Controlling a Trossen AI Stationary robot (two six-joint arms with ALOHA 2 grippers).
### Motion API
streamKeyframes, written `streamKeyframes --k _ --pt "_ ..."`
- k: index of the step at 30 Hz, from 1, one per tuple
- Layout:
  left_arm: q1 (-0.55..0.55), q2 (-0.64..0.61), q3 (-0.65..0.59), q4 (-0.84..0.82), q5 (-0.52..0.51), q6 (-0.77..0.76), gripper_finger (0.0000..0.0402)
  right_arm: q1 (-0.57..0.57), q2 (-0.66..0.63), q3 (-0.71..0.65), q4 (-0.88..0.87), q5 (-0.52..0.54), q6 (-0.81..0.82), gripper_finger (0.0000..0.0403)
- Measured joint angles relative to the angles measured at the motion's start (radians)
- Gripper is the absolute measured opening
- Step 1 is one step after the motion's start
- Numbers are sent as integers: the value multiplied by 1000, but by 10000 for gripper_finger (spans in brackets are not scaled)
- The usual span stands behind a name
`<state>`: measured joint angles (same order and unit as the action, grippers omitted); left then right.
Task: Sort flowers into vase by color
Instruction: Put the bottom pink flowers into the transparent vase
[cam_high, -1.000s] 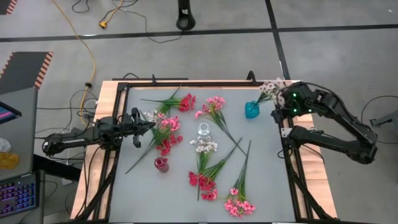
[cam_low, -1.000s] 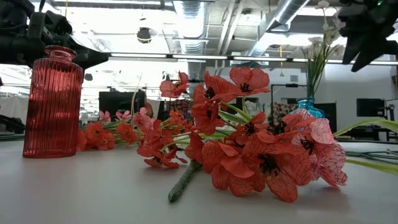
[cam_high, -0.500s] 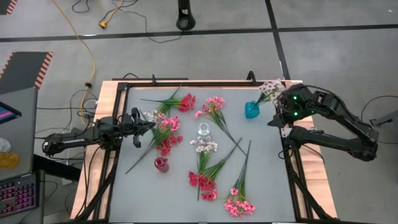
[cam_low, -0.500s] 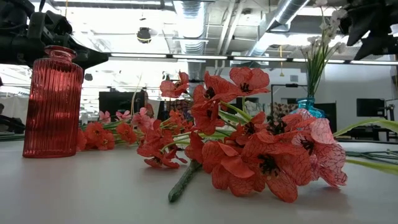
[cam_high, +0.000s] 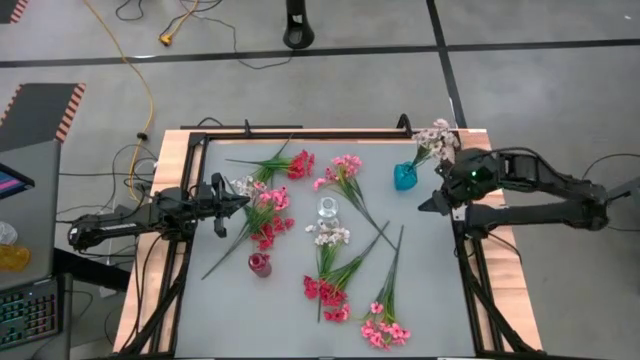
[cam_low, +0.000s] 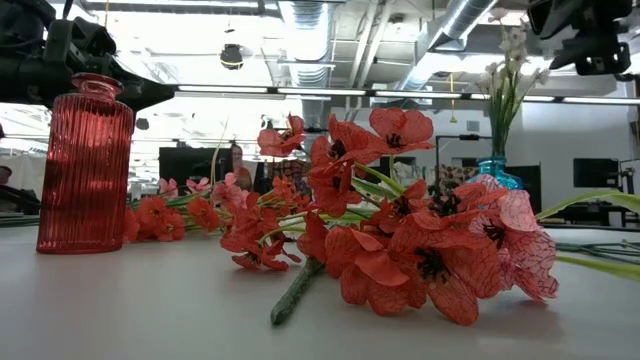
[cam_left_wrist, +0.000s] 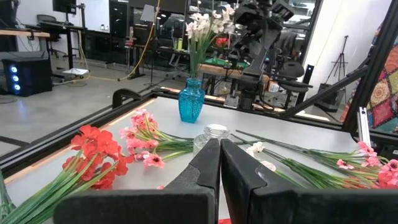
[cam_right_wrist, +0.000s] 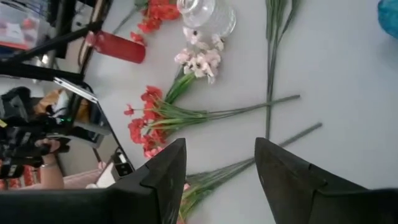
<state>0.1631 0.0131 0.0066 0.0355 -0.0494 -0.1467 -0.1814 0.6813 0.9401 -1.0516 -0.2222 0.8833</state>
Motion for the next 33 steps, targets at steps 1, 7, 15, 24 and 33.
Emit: streamKeyframes --k 1,7,15,24,33 --pt "0 0 0 0 0 0 0 26 7 0 -2 17 17 217" --pt "0 0 0 0 0 0 0 183 83 0 4 74 83 217" --pt "0 0 0 0 0 0 0 371 240 0 161 89 56 217" --pt "0 0 0 0 0 0 0 504 458 0 192 89 -80 217" --pt "0 0 0 0 0 0 0 587 654 0 242 85 -209 217"
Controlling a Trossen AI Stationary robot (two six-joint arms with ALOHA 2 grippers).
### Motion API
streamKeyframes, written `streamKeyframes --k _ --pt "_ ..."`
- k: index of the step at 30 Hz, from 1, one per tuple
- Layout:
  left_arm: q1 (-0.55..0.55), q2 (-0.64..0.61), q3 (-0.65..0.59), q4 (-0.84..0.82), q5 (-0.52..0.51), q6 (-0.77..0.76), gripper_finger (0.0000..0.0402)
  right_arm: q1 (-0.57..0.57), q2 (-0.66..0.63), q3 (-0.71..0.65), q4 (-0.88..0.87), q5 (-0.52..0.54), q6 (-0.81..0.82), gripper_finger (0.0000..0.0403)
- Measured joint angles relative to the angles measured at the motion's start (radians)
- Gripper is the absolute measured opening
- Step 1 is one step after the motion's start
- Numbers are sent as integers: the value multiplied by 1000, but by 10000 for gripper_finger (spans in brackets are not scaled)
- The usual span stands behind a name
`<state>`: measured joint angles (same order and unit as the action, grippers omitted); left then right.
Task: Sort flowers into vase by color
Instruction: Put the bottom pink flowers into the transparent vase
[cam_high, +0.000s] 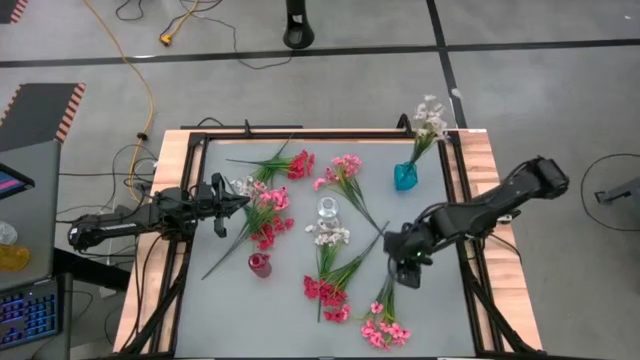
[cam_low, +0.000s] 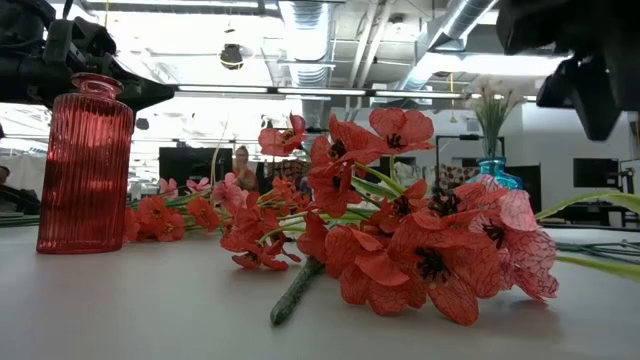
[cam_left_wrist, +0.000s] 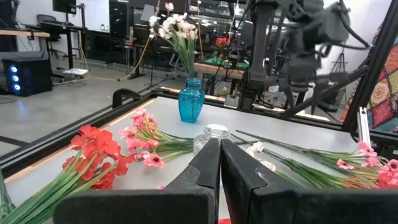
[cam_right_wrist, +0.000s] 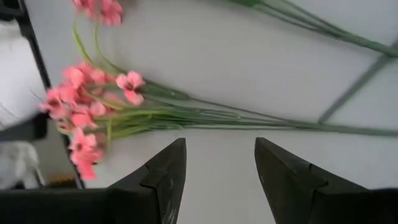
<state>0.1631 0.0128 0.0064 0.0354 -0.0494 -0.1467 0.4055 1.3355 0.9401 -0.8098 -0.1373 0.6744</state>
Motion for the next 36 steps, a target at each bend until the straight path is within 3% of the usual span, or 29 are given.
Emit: streamKeyframes --k 16,19,26,36 --pt "0 0 0 0 0 0 0 86 253 0 107 -13 -571 217" --pt "0 0 0 0 0 0 0 86 290 0 107 29 -644 217" --pt "0 0 0 0 0 0 0 86 323 0 107 87 -758 217" --pt "0 0 0 0 0 0 0 84 322 -25 97 91 -765 211"
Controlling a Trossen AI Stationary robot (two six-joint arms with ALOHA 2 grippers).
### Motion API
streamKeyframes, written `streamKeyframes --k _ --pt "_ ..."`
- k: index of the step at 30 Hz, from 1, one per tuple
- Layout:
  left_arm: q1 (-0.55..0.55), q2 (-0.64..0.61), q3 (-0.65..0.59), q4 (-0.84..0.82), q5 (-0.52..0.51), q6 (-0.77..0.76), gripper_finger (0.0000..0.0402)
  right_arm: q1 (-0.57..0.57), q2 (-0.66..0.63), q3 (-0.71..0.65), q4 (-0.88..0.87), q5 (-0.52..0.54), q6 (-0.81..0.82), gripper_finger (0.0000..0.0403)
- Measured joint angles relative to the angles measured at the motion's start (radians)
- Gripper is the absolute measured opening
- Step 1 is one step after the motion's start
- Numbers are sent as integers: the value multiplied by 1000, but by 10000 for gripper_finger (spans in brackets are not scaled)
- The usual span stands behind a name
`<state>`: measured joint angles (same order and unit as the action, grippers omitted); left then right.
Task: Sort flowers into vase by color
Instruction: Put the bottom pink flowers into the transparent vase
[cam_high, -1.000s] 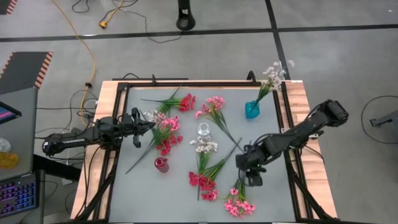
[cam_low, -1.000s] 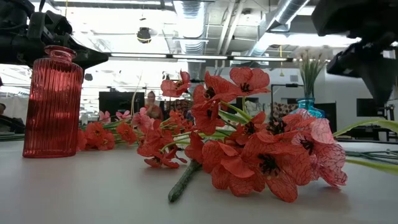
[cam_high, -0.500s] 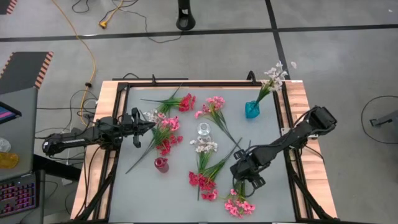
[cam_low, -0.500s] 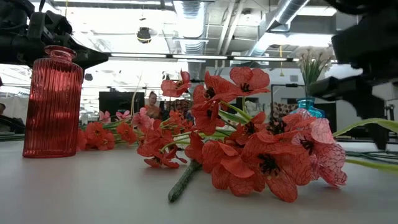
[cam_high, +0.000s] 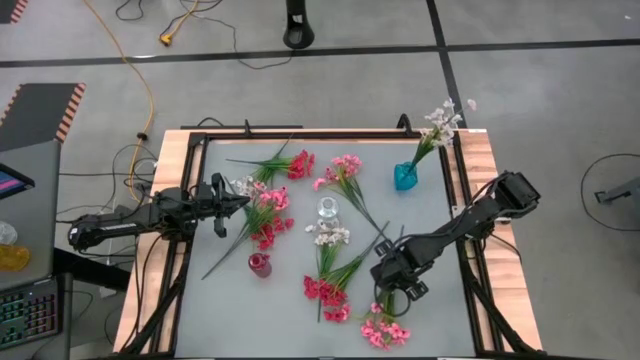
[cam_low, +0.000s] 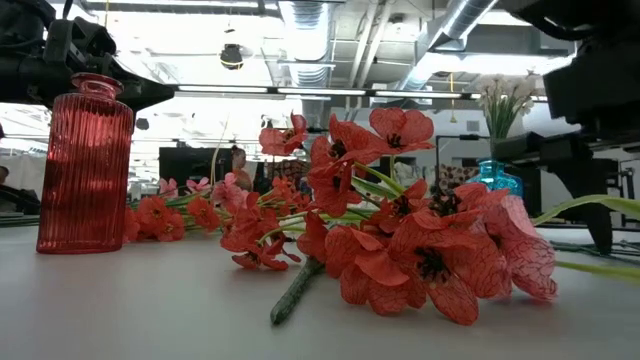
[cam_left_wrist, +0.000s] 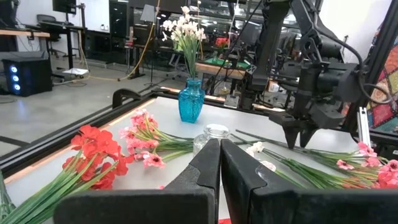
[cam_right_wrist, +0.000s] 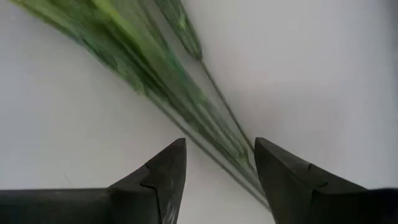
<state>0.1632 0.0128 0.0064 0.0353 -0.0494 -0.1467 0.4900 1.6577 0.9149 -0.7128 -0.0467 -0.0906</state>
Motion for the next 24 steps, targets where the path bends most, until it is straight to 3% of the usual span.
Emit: streamKeyframes --k 5,16,24 --pt "0 0 0 0 0 0 0 -2 0 -8 3 4 3 181" --pt "0 0 0 0 0 0 0 -8 56 -4 -3 -7 37 65" --pt "0 0 0 0 0 0 0 -7 34 30 -16 -16 75 32"
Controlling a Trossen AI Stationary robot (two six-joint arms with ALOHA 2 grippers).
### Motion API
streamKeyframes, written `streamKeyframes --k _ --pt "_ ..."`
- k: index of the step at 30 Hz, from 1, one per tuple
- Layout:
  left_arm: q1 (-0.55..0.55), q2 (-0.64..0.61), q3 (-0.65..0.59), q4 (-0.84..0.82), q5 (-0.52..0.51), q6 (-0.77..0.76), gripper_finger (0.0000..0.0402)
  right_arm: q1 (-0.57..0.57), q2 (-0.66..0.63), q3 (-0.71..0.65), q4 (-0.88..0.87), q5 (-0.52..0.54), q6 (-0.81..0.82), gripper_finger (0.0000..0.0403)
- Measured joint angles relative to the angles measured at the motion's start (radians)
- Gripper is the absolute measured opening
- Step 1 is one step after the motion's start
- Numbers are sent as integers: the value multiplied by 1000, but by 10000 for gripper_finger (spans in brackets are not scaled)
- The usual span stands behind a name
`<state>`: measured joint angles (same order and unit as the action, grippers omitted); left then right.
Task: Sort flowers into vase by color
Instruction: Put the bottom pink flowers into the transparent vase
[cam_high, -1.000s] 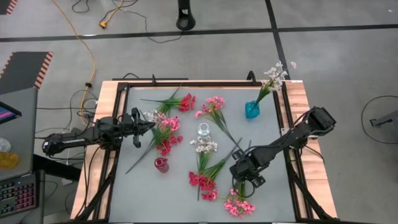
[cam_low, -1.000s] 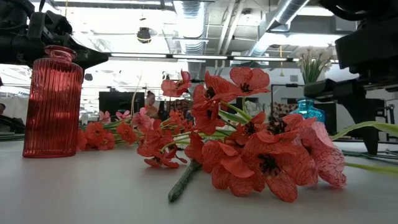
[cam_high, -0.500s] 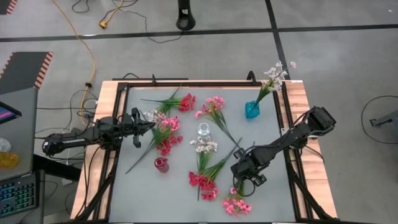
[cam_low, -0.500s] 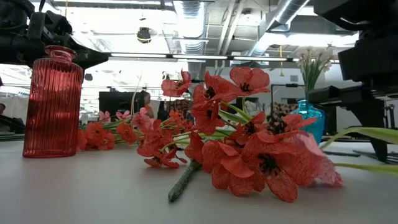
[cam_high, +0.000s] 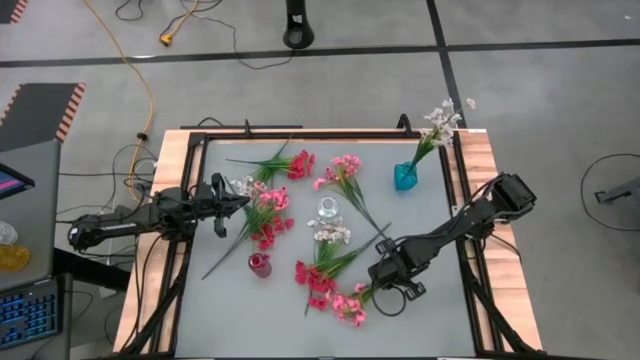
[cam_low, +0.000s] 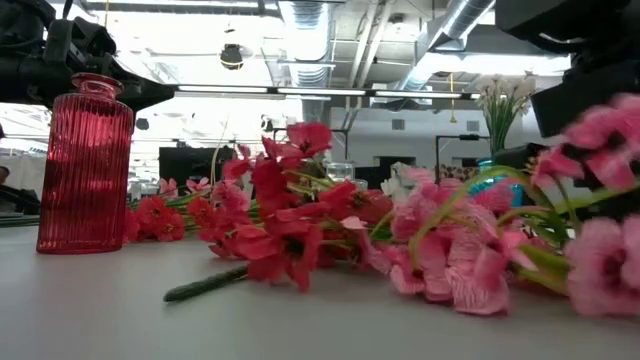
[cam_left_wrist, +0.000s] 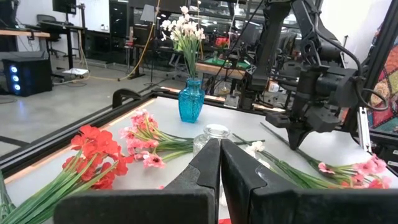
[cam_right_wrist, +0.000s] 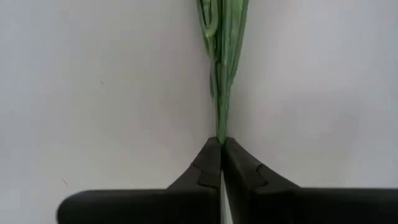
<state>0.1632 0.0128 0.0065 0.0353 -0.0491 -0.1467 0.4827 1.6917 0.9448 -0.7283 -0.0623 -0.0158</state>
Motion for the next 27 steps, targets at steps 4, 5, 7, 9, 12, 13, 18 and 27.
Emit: streamKeyframes --k 4,5,7,9,12,13,18,27 --pt "0 0 0 0 0 0 0 1 -35 24 4 -4 25 36" --pt "0 0 0 0 0 0 0 1 -44 28 2 -5 39 37" --pt "0 0 0 0 0 0 0 1 -57 40 -1 -15 54 37" --pt "0 0 0 0 0 0 0 1 -73 59 0 -26 53 36" --pt "0 0 0 0 0 0 0 0 -104 86 3 -43 54 36" --pt "0 0 0 0 0 0 0 0 -113 95 4 -46 54 36" --pt "0 0 0 0 0 0 0 -19 -155 152 14 -48 63 36" --pt "0 0 0 50 -6 -15 0 -122 -200 172 294 -41 70 36"
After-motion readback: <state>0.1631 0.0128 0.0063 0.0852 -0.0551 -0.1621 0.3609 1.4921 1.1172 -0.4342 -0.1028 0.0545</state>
